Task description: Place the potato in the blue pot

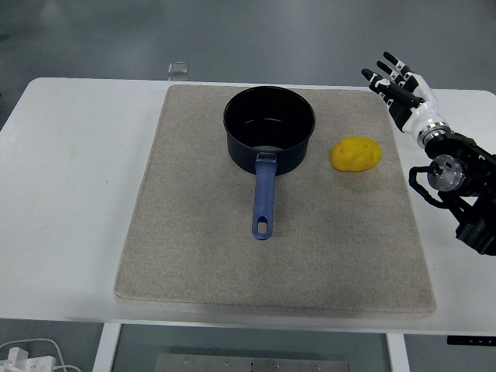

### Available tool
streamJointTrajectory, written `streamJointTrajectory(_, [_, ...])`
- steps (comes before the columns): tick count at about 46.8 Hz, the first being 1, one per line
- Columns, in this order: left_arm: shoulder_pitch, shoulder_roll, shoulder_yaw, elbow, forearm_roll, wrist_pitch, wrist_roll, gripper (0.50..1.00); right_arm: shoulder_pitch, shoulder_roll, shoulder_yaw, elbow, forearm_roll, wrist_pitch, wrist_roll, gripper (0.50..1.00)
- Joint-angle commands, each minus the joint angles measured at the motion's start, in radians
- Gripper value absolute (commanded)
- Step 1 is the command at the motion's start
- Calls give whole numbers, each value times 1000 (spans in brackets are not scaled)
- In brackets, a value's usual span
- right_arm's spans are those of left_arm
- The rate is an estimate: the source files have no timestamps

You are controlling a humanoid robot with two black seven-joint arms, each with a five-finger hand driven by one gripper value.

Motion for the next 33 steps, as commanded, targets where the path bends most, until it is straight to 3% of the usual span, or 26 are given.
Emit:
streamJointTrajectory(1, [1, 0, 0, -1, -1, 0, 0, 999, -12, -28, 0, 23, -45, 34, 0, 924])
streamJointTrajectory(13, [1, 0, 0, 2, -1, 0, 0, 999, -81, -185, 0, 239, -177, 120, 27, 924])
streamJointTrajectory(20, [-1, 0, 1, 0, -1, 0, 0, 999, -90, -219, 0, 288, -327, 127, 40, 924])
streamJointTrajectory(25, [-1, 0, 0, -1, -1, 0, 0, 999, -95, -225, 0, 302, -451, 127, 90, 924])
streamJointTrajectory(33, [1, 0, 0, 2, -1, 0, 0, 999, -97, -226, -1, 311, -551, 124, 121, 919])
